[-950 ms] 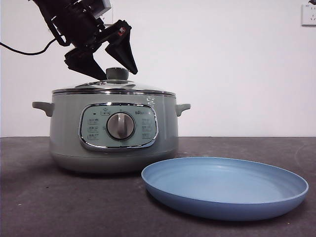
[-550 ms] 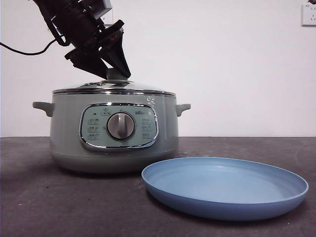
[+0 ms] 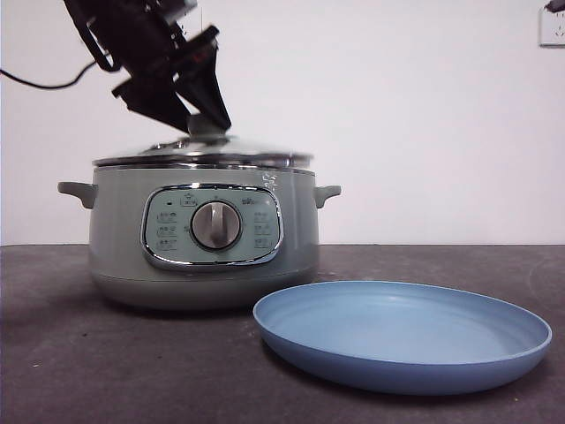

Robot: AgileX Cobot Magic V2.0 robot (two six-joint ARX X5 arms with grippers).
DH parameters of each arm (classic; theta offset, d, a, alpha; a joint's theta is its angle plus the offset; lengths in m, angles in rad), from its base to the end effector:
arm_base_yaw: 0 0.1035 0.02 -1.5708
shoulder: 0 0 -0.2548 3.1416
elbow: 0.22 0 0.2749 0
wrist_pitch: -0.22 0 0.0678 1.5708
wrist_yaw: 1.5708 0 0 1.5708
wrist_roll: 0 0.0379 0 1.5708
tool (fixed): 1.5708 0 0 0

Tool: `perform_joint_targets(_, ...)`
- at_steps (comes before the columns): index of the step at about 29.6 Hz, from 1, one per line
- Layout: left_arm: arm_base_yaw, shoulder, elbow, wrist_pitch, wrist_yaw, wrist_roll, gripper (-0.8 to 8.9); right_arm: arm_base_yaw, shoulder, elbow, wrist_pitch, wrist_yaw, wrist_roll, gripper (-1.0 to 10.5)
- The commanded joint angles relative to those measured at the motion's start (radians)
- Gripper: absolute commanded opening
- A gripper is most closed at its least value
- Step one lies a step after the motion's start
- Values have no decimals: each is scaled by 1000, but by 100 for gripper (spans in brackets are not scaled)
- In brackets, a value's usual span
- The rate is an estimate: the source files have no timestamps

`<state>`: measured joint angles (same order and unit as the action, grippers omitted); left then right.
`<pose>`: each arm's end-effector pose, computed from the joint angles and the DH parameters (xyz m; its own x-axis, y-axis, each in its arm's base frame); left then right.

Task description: Take the potato out from the steamer,put the potato on the plate,close the lid

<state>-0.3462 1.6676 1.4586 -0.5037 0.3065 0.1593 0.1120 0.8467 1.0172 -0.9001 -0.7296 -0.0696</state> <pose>0.3706 -0.1459 0.2922 0.5762 -0.5286 -0.6234 0.6290 0.7738 -0.0748 0.1731 0.0449 0.3350 0.4777 0.7245 -0.4969 -0.6218 0.6784 0.3914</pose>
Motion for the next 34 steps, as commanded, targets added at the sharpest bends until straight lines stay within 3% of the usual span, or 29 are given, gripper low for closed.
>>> perform_joint_targets(1, 2, -74, 3, 32, 7, -9, -9, 3, 14, 1, 5, 3, 10, 679)
perform_joint_targets(6, 31, -219, 3, -17, 7, -36, -9, 41, 72, 1, 121, 3, 85, 680)
perform_joint_targets(11, 94, -412, 3, -180, 3, -35, -9, 188, 219, 19, 328, 30, 200, 680)
perform_joint_targets(22, 209, -649, 3, -439, -48, -27, -9, 409, 644, 377, 333, 220, 168, 680)
perform_joint_targets(26, 225, -706, 3, -500, -56, -27, -9, 464, 806, 558, 292, 338, 131, 680)
perform_joint_targets(34, 226, -782, 3, -562, -78, -27, -9, 539, 1075, 815, 278, 484, 87, 680)
